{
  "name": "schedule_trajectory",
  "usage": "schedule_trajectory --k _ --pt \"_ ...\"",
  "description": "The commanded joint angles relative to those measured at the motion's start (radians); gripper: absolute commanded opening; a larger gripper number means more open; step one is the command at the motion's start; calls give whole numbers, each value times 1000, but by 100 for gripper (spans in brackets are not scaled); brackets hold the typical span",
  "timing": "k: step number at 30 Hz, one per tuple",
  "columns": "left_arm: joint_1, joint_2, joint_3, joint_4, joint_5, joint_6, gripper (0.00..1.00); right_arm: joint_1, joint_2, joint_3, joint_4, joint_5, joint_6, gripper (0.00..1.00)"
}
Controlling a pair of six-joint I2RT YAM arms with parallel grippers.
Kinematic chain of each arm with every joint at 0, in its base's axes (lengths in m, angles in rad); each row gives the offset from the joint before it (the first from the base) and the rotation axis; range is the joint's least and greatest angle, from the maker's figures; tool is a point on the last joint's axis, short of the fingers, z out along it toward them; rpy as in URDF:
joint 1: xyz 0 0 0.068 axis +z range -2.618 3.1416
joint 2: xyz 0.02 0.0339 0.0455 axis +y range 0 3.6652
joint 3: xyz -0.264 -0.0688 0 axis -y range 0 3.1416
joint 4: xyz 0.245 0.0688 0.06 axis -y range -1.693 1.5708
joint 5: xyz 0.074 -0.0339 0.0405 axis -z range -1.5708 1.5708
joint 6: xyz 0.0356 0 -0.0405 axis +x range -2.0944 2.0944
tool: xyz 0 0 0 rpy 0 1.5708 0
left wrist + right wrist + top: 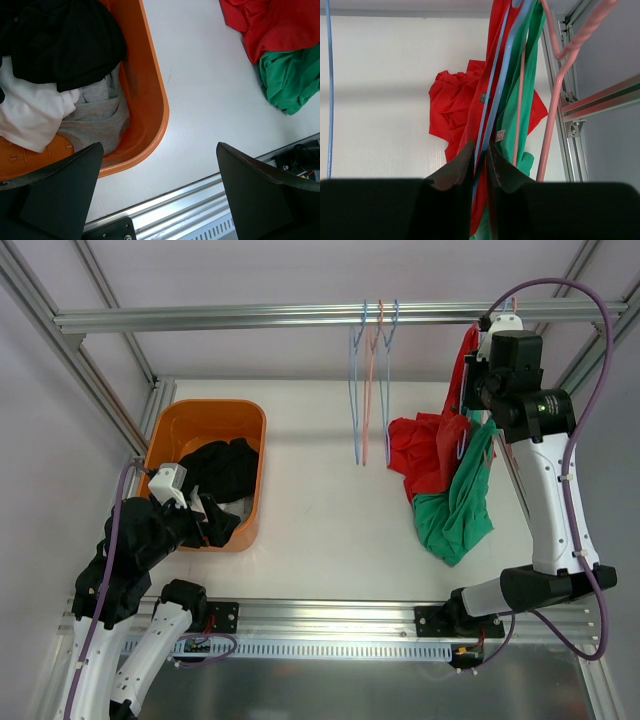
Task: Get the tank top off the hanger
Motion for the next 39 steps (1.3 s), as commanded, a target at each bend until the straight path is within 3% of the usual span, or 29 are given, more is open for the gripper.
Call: schedule_trajectory --k 1,2,4,17,27,31,34,39 --pt "1 -13 -3 40 23 -9 99 -6 -34 -18 100 -27 53 15" --pt "1 -11 -3 40 26 -11 99 -5 -37 -21 118 -36 62 5" --pt "2 -11 -5 40 24 -9 99 -3 -50 -35 138 -89 84 1" --pt "2 -8 -5 42 24 -11 99 129 -117 -33 186 -107 125 0" --pt "1 -13 -5 42 29 -8 99 136 -198 -7 143 -148 145 0" --pt "1 -16 -6 57 84 11 99 136 -313 -55 25 -211 144 0" --pt "1 -29 -2 88 191 34 99 135 -466 -221 -1 -304 145 0" --pt "1 9 43 177 335 6 99 136 -672 -342 -148 -404 153 0"
